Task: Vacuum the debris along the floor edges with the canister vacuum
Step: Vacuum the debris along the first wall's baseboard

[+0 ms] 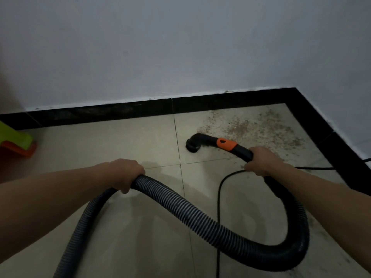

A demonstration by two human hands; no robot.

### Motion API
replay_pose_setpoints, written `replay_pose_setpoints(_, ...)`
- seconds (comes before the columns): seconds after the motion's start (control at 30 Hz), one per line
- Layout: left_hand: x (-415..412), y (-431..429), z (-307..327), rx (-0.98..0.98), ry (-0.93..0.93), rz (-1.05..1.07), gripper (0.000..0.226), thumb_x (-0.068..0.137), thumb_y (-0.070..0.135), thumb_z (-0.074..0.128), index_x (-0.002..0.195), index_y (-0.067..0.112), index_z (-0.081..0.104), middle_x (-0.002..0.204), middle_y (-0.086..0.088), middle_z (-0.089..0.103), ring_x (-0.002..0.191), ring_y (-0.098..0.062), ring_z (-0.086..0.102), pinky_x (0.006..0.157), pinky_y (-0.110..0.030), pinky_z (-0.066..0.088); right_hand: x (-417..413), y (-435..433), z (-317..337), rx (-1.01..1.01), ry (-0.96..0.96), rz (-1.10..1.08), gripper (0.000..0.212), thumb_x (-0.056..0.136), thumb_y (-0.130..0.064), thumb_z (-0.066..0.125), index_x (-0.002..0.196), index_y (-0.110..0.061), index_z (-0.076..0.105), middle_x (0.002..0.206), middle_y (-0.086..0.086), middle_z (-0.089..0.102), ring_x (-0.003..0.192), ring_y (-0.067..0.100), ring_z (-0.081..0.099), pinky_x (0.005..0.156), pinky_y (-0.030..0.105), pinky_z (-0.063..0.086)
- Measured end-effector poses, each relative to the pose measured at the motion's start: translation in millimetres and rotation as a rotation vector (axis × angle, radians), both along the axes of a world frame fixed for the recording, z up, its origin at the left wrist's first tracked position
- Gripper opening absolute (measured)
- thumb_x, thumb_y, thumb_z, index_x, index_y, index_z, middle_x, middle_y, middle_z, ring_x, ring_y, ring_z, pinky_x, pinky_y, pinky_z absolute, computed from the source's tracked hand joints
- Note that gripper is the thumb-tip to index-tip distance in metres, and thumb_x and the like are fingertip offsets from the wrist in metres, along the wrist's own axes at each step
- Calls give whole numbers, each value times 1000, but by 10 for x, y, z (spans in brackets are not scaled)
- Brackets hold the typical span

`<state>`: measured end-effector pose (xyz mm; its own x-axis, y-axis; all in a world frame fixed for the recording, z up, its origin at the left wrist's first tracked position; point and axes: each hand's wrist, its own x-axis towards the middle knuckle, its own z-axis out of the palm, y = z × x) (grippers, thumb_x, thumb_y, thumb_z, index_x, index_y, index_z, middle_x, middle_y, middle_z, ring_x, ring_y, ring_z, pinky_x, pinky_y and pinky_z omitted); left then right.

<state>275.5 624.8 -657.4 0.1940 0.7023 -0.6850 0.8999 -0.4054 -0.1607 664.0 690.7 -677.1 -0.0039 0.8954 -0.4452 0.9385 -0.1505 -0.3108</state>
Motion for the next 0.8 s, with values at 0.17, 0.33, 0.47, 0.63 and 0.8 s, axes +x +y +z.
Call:
replay_pose_setpoints(0.17,54,72,38,21,-16,14,41,71,17,73,108,29,59,94,5,53,85,-15,55,72,-26,48,264,-39,-9,-113,90,-46,19,73,-4,72,77,-16,58,54,8,60,37,19,54,42,25,46)
replay_pose_setpoints(0.33,430,157,-35,31,-88,-89,38,71,18,71,105,27,58,89,6,50,82,-14,52,68,-28,44,950,-257,-15,-126,53,-194,16,74,1,72,83,0,60,49,13,58,38,23,53,47,30,48)
replay_pose_setpoints(0.47,622,276,-2,43,-106,-130,42,71,18,73,109,25,58,91,5,51,86,-15,54,70,-29,46,1118,-317,-5,-20,33,-294,14,74,-3,73,82,-3,61,55,12,62,42,24,58,46,26,46)
replay_pose_setpoints(0.63,524,347,73,75,-91,-85,41,72,16,72,109,26,58,93,5,52,94,-17,59,72,-28,46,793,-240,-85,-38,83,-296,24,76,-9,73,94,-2,60,64,14,64,43,23,58,42,25,45)
replay_pose_setpoints(0.8,243,281,111,109,-52,-37,35,75,14,69,106,27,58,92,6,53,94,-17,59,74,-28,49,502,-155,-193,9,92,-311,34,77,-13,74,105,-5,56,77,17,65,55,26,64,46,27,48)
